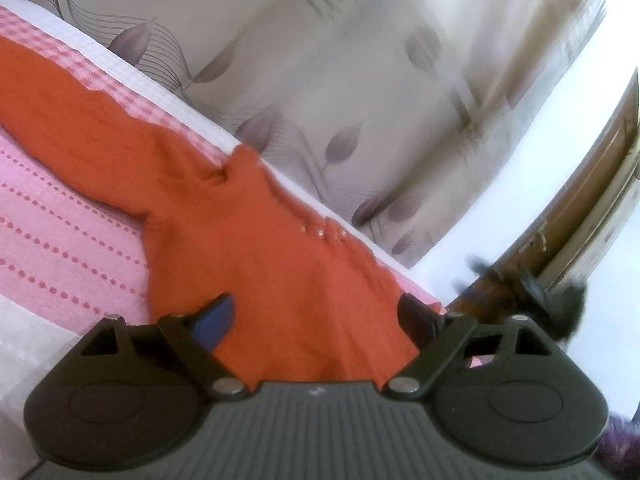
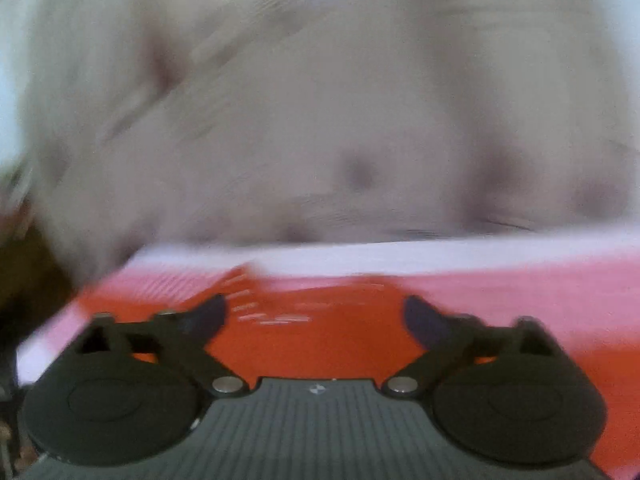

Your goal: Fold small clothes

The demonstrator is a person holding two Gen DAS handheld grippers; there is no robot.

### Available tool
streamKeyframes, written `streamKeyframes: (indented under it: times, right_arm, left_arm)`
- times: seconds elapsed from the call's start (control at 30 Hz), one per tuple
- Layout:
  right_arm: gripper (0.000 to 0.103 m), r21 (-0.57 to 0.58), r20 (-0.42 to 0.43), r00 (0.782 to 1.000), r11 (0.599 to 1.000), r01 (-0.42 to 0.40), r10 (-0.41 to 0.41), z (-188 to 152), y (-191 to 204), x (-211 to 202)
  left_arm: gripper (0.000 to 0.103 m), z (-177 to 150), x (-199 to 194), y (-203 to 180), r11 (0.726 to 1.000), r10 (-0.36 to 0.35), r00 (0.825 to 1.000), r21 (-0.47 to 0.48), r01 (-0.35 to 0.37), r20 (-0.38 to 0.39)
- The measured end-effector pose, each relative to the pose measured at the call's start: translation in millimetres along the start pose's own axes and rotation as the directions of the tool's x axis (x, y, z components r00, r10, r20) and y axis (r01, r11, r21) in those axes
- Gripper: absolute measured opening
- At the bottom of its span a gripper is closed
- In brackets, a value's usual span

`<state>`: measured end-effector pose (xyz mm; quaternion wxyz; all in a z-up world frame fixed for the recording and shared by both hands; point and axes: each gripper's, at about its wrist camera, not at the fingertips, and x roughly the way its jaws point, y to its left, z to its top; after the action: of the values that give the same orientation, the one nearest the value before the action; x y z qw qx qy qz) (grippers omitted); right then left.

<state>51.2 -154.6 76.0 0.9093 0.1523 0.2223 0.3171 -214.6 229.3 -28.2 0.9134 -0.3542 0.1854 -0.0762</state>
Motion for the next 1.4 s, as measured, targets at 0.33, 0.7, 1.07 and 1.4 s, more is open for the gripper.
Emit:
streamKeyframes:
  times: [0.33,0.7,1.07,1.4]
  right_arm:
    - [0.098,0.458,0.019,0.914,0.816,0.353,-0.406,-11.7,-214.8,-109.5]
    - [0.061,0.466,0.025,0.935,0.832,0.301,-0.353,6.0,-246.1,-68.6]
    - [0.011,0.552,0.115,0.932,0.802,0.228,-0.344,8.4,-245.8,-107.1]
    - [0.013,0.504,0.167,0.938,0.844,0.185,-0.305,51.1,-177.5,-111.3]
  left_arm:
    - [0.089,-0.1,-6.1,3.7,0.999,0.027,0.998,-0.026,-0.026,0.048]
    - [0.089,0.9,-7.3,2.9,0.996,0.084,0.995,-0.019,-0.083,0.061]
    - [0.089,0.7,-7.7,3.7,0.996,0.084,0.994,-0.024,-0.082,0.067]
    - [0.089,1.0,-9.5,4.9,0.997,0.077,0.994,-0.031,-0.075,0.074]
